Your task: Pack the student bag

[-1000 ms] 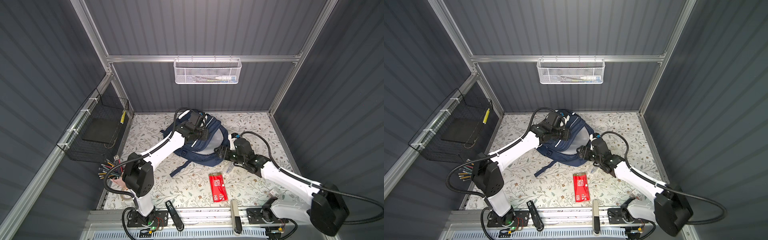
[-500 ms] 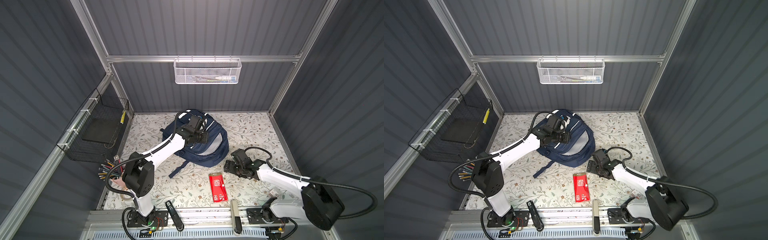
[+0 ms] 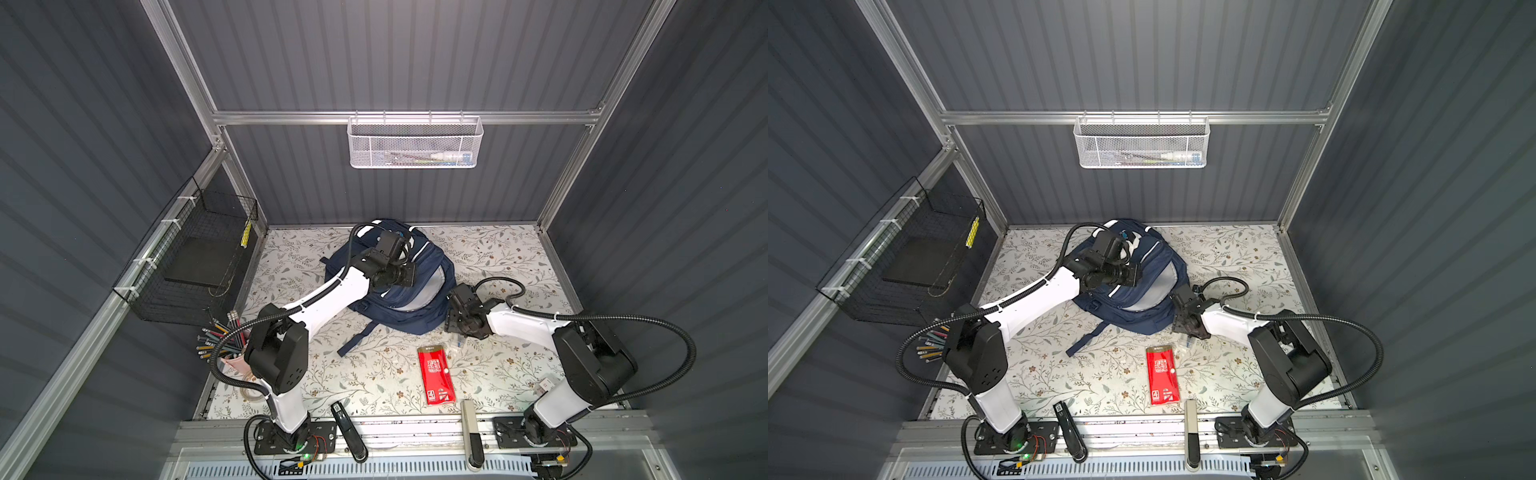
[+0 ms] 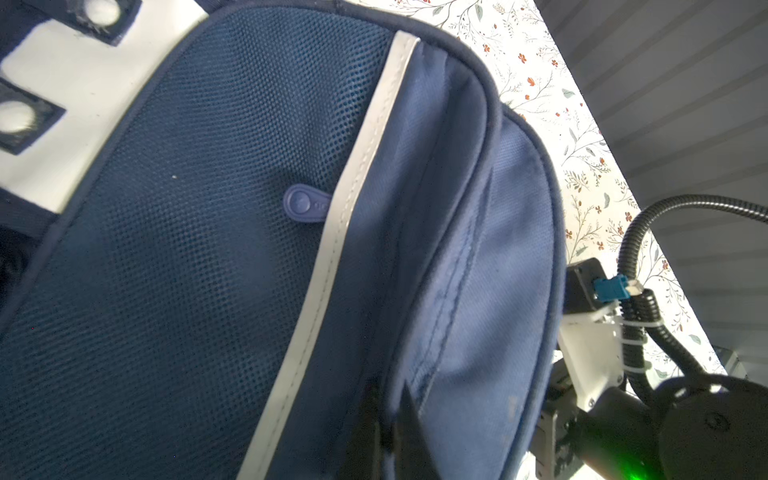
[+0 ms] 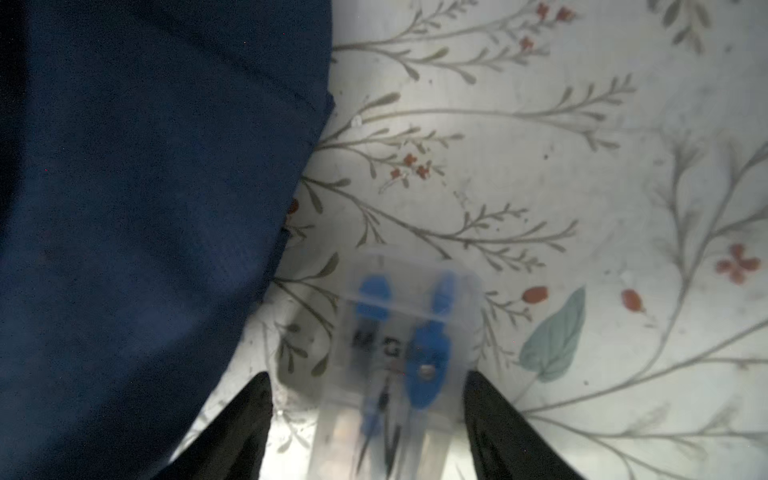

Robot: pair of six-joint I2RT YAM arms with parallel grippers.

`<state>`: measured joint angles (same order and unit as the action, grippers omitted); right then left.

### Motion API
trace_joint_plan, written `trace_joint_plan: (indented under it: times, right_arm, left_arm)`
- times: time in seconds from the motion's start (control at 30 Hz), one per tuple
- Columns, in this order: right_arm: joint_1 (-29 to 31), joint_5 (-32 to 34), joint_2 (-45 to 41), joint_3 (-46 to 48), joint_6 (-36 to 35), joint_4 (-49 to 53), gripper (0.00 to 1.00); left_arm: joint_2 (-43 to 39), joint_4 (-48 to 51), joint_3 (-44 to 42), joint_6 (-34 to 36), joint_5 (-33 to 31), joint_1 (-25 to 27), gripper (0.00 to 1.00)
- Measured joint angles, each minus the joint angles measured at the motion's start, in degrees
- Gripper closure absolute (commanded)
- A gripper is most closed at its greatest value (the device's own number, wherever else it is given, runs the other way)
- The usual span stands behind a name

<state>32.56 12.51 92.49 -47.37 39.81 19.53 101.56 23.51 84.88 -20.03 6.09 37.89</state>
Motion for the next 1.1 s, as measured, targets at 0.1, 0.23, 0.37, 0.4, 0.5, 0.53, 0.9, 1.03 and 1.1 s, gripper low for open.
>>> trace_joint_plan:
  times: [0.1, 0.23, 0.37, 0.4, 0.5, 0.53, 0.9, 1.03, 1.1]
  right_arm:
    - [-0.4, -0.3, -0.2, 0.2, -1.0, -0.2, 0.60]
    - [-1.3, -1.1, -4.9, 2.3, -2.7, -0.2, 0.67]
    - [-2.3, -2.2, -12.6, 2.5, -3.7, 0.8, 0.67]
    - [-2.4, -2.7, -13.7, 2.0, -3.9, 1.0, 0.67]
    - [-2.6, -5.1, -13.7, -2.4, -4.5, 1.3, 0.66]
    - [-2.6, -6.1, -12.2, -5.2, -4.6, 1.2, 0.64]
    - [-2.1, -19.0, 21.0, -35.7, 2.6, -14.4, 0.64]
    - [-0.8, -21.9, 31.3, -44.5, 8.0, -18.6, 0.55]
    - [-0.5, -23.4, 34.1, -45.7, 11.3, -21.5, 0.47]
  left_arm:
    - [0.0, 0.0, 0.0, 0.0, 0.0, 0.0, 1.00]
    - [0.0, 1.5, 1.5, 0.1, -0.2, 0.0, 1.00]
    - [0.0, 3.9, 4.8, 0.4, -0.5, -0.3, 1.00]
    - [0.0, 4.3, 5.5, 0.5, -0.5, -0.5, 1.00]
    - [0.0, 5.6, 7.8, 0.5, -0.3, -0.9, 1.00]
    - [0.0, 5.8, 8.4, 0.5, -0.2, -1.2, 1.00]
    - [0.0, 10.4, 16.3, 0.2, 0.2, -5.2, 1.00]
    - [0.0, 10.4, 16.3, -0.4, 0.4, -5.3, 1.00]
    - [0.0, 10.3, 16.3, -0.7, 0.5, -5.3, 1.00]
